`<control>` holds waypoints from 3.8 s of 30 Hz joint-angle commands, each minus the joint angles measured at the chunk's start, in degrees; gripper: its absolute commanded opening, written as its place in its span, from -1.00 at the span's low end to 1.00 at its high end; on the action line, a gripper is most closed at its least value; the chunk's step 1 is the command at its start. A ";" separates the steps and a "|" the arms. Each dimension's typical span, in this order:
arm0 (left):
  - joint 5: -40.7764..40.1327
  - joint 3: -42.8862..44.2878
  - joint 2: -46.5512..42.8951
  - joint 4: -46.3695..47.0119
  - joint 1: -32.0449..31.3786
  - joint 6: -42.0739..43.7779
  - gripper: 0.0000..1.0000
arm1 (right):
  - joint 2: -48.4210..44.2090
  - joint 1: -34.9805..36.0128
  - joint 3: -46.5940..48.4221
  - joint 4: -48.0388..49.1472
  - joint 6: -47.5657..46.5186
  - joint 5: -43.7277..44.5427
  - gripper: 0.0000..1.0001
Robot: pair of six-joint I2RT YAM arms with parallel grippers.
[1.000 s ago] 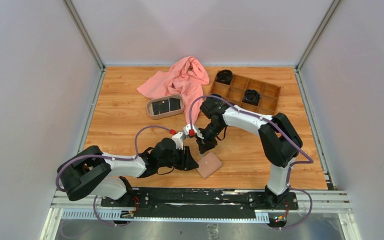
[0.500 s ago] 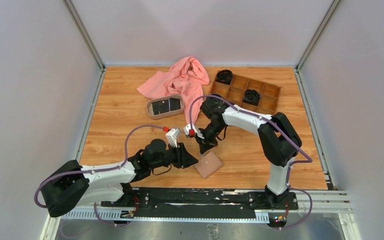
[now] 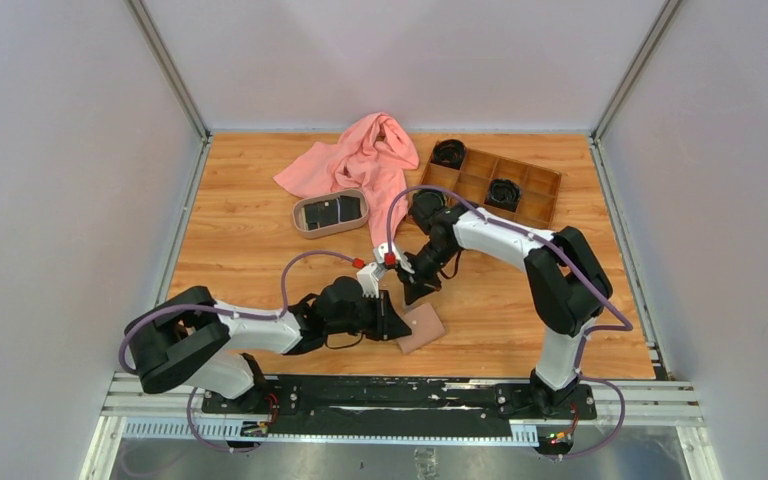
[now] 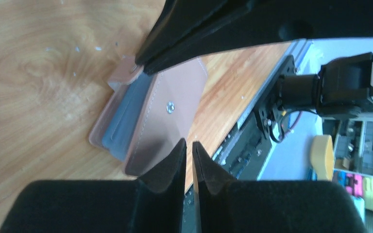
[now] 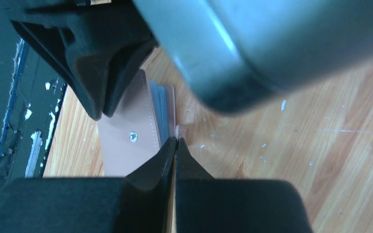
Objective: Put the credit cards into the card holder
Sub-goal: Close the card holder at the center of the board.
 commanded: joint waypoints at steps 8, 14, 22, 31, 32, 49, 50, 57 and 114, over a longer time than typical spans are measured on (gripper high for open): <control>-6.25 -3.76 6.50 10.94 -0.75 -5.86 -0.88 | -3.35 -1.38 -3.58 1.05 1.31 -3.18 -1.00; -6.78 -5.47 11.49 15.38 -0.75 -9.45 -0.96 | -7.46 -2.09 -7.84 4.38 -0.09 -5.82 -1.00; -10.20 -8.01 12.45 15.37 -0.66 -13.20 -1.00 | -10.73 -1.69 -13.36 5.35 -4.87 -5.59 -1.00; -10.42 -8.07 12.35 15.37 -0.64 -13.19 -1.00 | -12.94 0.20 -17.43 10.23 -2.92 -0.39 -1.00; -10.50 -8.06 12.32 15.37 -0.66 -13.23 -1.00 | -13.17 0.40 -17.59 10.12 -3.25 -0.16 -1.00; -10.42 -8.08 12.05 15.37 -0.66 -12.91 -1.00 | -13.30 6.00 -19.54 10.84 -4.38 6.86 -1.00; -10.42 -8.13 12.00 15.37 -0.66 -12.90 -1.00 | -13.41 6.14 -19.60 10.85 -4.48 6.97 -1.00; -10.62 -8.28 11.92 15.37 -0.66 -12.91 -1.00 | -13.80 7.27 -20.78 10.72 -5.93 8.49 -1.00; -12.24 -9.03 5.41 19.29 -0.07 -13.26 -0.91 | -7.04 11.94 -15.63 3.86 -7.26 14.54 -1.00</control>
